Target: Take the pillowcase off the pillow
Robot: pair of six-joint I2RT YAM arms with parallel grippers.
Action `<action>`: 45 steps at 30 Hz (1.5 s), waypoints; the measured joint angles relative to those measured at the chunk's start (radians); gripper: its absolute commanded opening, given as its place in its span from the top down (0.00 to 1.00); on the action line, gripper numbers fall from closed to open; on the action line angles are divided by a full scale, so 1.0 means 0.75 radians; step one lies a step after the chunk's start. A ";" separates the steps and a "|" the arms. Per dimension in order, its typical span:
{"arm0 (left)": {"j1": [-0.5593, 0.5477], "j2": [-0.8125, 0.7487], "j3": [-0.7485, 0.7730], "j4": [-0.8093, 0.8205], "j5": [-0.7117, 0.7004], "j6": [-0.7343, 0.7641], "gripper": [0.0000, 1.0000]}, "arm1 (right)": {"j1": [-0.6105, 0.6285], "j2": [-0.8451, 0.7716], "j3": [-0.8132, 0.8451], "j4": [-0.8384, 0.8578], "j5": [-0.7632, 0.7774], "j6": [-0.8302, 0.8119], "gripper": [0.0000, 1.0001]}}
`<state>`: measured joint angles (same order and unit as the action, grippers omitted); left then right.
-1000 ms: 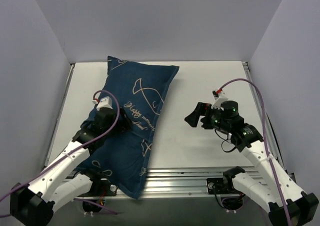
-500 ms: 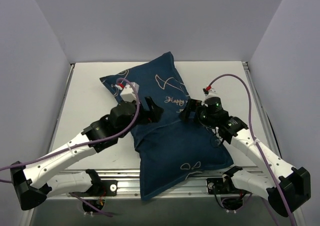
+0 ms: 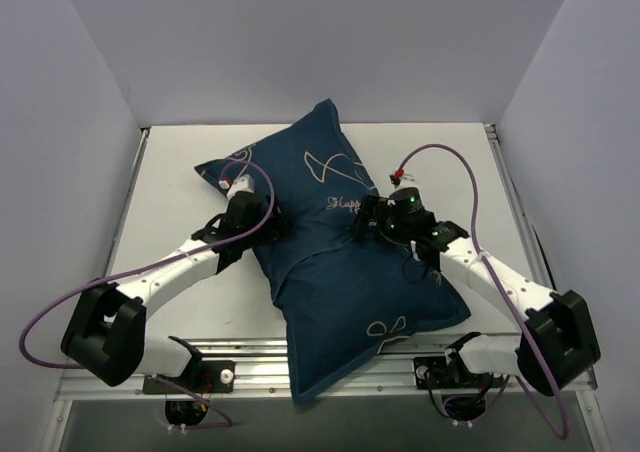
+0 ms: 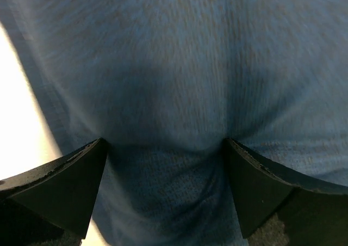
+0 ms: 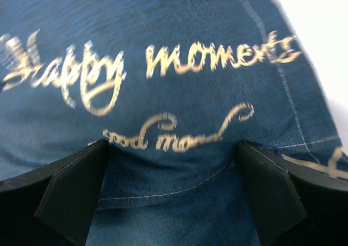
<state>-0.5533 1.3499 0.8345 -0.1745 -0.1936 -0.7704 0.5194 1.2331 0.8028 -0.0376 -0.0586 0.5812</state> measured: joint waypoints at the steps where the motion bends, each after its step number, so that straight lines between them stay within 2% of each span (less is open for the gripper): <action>1: 0.002 0.026 -0.038 0.051 0.027 -0.038 0.03 | 0.003 0.043 0.014 0.010 -0.005 -0.008 0.01; 5: -0.028 -0.020 -0.216 0.257 0.045 -0.161 0.03 | 0.007 0.211 0.118 0.035 -0.005 -0.061 0.02; 8: -0.132 -0.103 -0.296 0.281 -0.030 -0.221 0.03 | 0.006 0.338 0.242 0.039 0.005 -0.118 0.02; 13: -0.325 -0.340 -0.325 0.080 -0.117 -0.250 0.03 | 0.011 0.486 0.433 0.071 0.019 -0.203 0.01; 17: -0.389 -0.553 -0.305 -0.148 -0.154 -0.226 0.03 | 0.040 0.512 0.556 0.056 0.075 -0.254 0.00; 21: -0.413 -0.629 -0.164 -0.313 -0.191 -0.164 0.03 | 0.058 0.475 0.619 -0.007 0.184 -0.294 0.00; 26: -0.455 -0.560 0.070 -0.364 -0.191 -0.060 0.03 | 0.062 0.267 0.566 -0.118 0.336 -0.283 0.00; 33: -0.485 -0.223 0.346 -0.333 -0.239 0.168 0.03 | 0.061 -0.051 0.378 -0.223 0.479 -0.187 0.02; 37: -0.442 -0.040 0.381 -0.307 -0.281 0.246 0.03 | 0.066 -0.065 0.252 -0.241 0.471 -0.138 0.04; 40: -0.330 0.043 0.364 -0.297 -0.266 0.233 0.03 | 0.090 -0.031 0.178 -0.241 0.446 -0.109 0.02; 45: -0.263 0.019 0.234 -0.198 -0.246 0.182 0.03 | 0.166 0.050 0.164 -0.169 0.430 -0.092 0.00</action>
<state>-0.7506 1.3640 1.0103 -0.3229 -0.3779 -0.6342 0.6437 1.2709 0.9257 -0.1646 0.2638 0.5121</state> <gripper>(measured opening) 0.971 0.994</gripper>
